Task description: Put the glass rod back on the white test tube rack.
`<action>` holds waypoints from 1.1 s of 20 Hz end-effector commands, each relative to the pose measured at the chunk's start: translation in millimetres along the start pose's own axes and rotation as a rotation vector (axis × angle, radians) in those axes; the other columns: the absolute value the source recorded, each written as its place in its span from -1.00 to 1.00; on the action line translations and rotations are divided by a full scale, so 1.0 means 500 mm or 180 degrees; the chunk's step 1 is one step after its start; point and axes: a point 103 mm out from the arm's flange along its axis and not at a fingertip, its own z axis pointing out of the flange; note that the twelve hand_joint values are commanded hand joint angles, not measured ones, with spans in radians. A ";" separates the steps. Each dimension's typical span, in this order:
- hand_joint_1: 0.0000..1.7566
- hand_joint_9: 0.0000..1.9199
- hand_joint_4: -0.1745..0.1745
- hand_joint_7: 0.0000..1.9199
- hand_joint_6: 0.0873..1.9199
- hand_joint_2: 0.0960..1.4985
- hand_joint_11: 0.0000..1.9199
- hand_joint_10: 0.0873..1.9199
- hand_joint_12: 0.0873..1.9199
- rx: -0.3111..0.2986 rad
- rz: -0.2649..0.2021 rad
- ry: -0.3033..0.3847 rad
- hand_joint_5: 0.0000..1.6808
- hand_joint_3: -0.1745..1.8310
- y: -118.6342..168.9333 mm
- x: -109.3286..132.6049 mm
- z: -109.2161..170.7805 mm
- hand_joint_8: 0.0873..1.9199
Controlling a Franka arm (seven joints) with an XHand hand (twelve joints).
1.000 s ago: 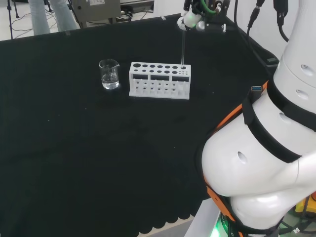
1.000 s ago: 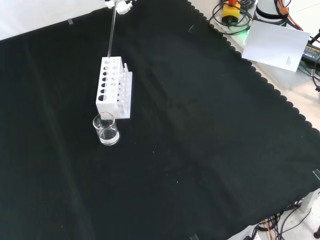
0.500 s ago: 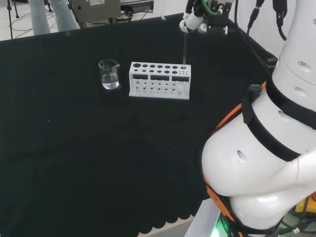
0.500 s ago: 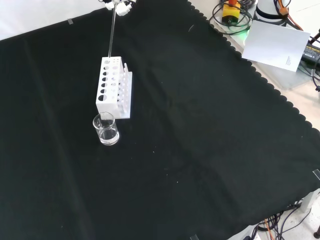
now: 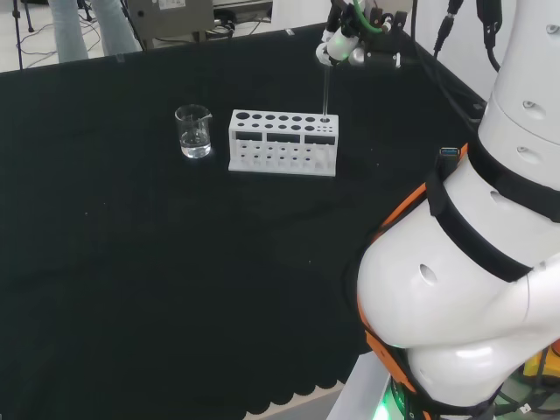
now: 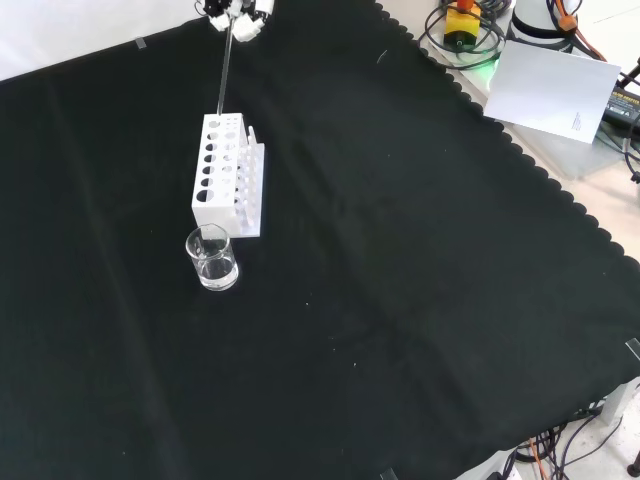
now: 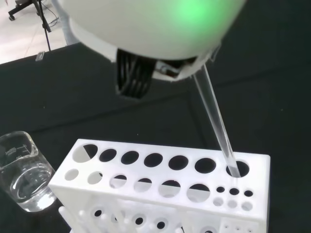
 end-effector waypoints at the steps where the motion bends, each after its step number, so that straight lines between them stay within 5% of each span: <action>1: 0.40 1.00 -1.00 0.76 -0.44 -0.51 0.43 -0.41 -0.33 0.0017 -0.0020 0.0013 0.67 0.15 0.014 0.001 0.016 -0.17; 22: 0.40 1.00 -1.00 0.76 -0.44 -0.51 0.43 -0.41 -0.33 0.0208 0.0069 0.0008 0.66 0.15 0.054 -0.026 0.088 -0.17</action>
